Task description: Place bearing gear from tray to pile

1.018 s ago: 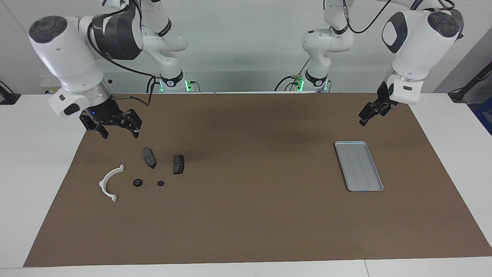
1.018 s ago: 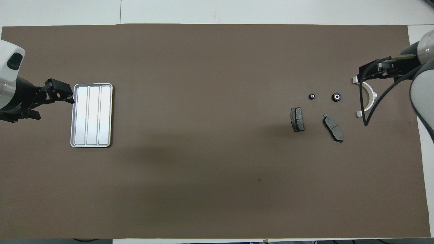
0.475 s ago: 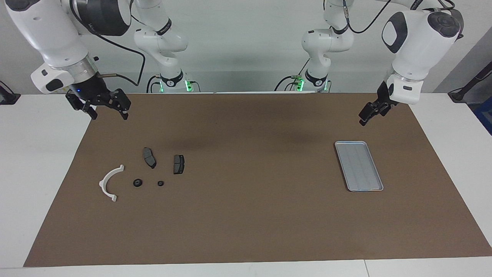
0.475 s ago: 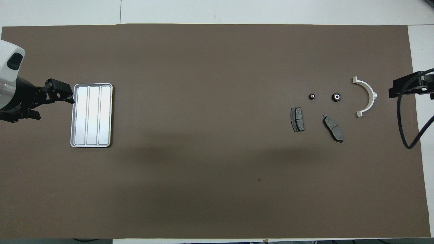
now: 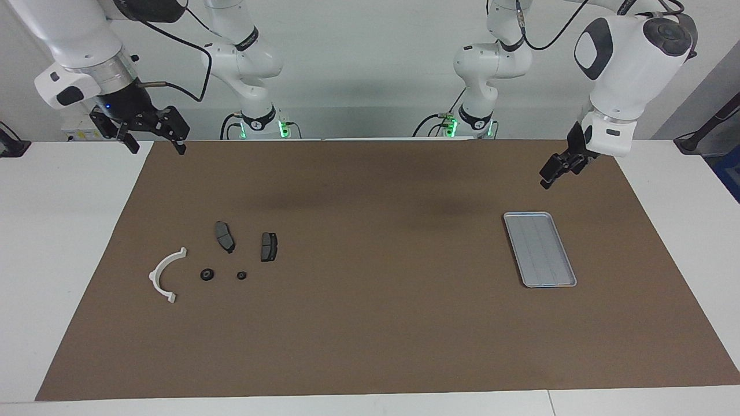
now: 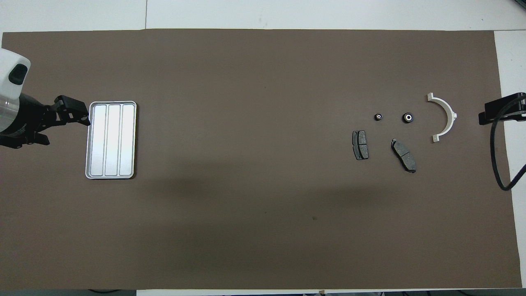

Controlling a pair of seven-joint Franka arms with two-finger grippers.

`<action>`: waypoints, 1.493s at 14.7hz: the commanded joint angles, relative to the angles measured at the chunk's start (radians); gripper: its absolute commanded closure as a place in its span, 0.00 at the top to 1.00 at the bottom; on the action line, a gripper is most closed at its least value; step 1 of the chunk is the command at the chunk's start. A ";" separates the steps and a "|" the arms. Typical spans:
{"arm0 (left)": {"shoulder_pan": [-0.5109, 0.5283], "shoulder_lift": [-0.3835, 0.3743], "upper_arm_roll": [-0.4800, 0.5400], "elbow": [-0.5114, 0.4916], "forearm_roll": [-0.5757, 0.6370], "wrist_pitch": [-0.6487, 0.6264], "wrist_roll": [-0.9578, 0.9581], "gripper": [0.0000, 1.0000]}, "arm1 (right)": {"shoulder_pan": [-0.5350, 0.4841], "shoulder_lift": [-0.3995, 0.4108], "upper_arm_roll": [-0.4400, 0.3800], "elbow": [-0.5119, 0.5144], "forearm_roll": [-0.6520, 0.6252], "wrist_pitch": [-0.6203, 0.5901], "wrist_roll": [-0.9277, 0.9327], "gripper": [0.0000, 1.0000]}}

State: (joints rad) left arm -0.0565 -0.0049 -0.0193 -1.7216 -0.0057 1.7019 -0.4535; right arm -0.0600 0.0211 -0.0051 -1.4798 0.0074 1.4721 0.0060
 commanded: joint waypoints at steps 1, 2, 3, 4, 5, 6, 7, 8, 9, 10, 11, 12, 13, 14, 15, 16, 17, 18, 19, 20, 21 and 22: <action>0.007 -0.026 -0.005 -0.026 -0.016 0.015 0.006 1.00 | -0.014 -0.035 0.007 -0.062 0.002 0.030 -0.017 1.00; 0.007 -0.026 -0.005 -0.026 -0.016 0.015 0.006 1.00 | -0.014 -0.035 0.007 -0.062 0.006 0.030 -0.017 1.00; 0.007 -0.026 -0.004 -0.026 -0.016 0.015 0.006 1.00 | -0.014 -0.035 0.008 -0.063 0.008 0.030 -0.012 1.00; 0.007 -0.026 -0.005 -0.026 -0.016 0.015 0.006 1.00 | -0.015 -0.035 0.007 -0.066 0.008 0.027 -0.009 1.00; 0.007 -0.026 -0.005 -0.026 -0.016 0.015 0.006 1.00 | -0.015 -0.033 0.008 -0.066 0.008 0.021 -0.008 1.00; 0.007 -0.026 -0.005 -0.026 -0.016 0.015 0.006 1.00 | -0.015 -0.030 0.008 -0.068 0.008 0.020 -0.008 1.00; 0.007 -0.026 -0.005 -0.026 -0.016 0.015 0.006 1.00 | -0.015 -0.027 0.011 -0.070 0.008 0.020 -0.008 1.00; 0.007 -0.026 -0.005 -0.026 -0.016 0.015 0.006 1.00 | -0.024 -0.023 0.017 -0.068 0.008 0.019 -0.008 1.00; 0.007 -0.026 -0.005 -0.026 -0.016 0.015 0.006 1.00 | -0.027 -0.023 0.017 -0.068 0.009 0.019 -0.008 1.00; 0.007 -0.026 -0.005 -0.026 -0.016 0.015 0.006 1.00 | -0.018 -0.023 0.016 -0.063 0.008 0.011 -0.008 1.00; 0.007 -0.026 -0.005 -0.026 -0.016 0.015 0.006 1.00 | -0.012 -0.023 0.016 -0.057 0.008 -0.001 -0.008 1.00; 0.007 -0.026 -0.004 -0.026 -0.016 0.015 0.006 1.00 | 0.002 -0.026 0.007 -0.056 0.003 -0.003 -0.004 1.00; 0.007 -0.026 -0.005 -0.026 -0.016 0.015 0.006 1.00 | 0.005 -0.023 0.002 -0.056 -0.001 0.002 -0.004 1.00; 0.007 -0.026 -0.005 -0.026 -0.016 0.015 0.006 1.00 | 0.006 -0.023 -0.003 -0.057 -0.003 0.004 -0.007 1.00; 0.007 -0.026 -0.005 -0.026 -0.016 0.016 0.006 1.00 | 0.006 -0.023 -0.003 -0.057 -0.003 0.002 -0.008 1.00; 0.007 -0.026 -0.005 -0.026 -0.016 0.015 0.006 1.00 | 0.005 -0.024 -0.003 -0.057 -0.003 -0.001 -0.008 1.00; 0.007 -0.026 -0.004 -0.026 -0.016 0.015 0.006 1.00 | 0.003 -0.024 -0.004 -0.057 -0.003 -0.003 -0.008 1.00; 0.007 -0.026 -0.005 -0.026 -0.016 0.015 0.006 1.00 | 0.003 -0.024 -0.007 -0.057 -0.003 -0.004 -0.009 1.00; 0.007 -0.026 -0.005 -0.026 -0.016 0.015 0.006 1.00 | 0.003 -0.024 -0.010 -0.057 -0.003 -0.004 -0.011 1.00; 0.007 -0.026 -0.005 -0.026 -0.016 0.015 0.006 1.00 | 0.003 -0.026 -0.012 -0.059 -0.003 -0.006 -0.009 1.00; 0.007 -0.026 -0.005 -0.026 -0.016 0.015 0.006 1.00 | 0.003 -0.026 -0.010 -0.059 -0.003 -0.009 -0.009 1.00; 0.007 -0.026 -0.005 -0.026 -0.016 0.015 0.006 1.00 | 0.003 -0.026 -0.010 -0.059 -0.003 -0.010 -0.009 1.00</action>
State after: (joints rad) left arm -0.0565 -0.0049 -0.0193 -1.7216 -0.0057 1.7019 -0.4535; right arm -0.0560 0.0190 -0.0135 -1.5175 0.0084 1.4717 0.0060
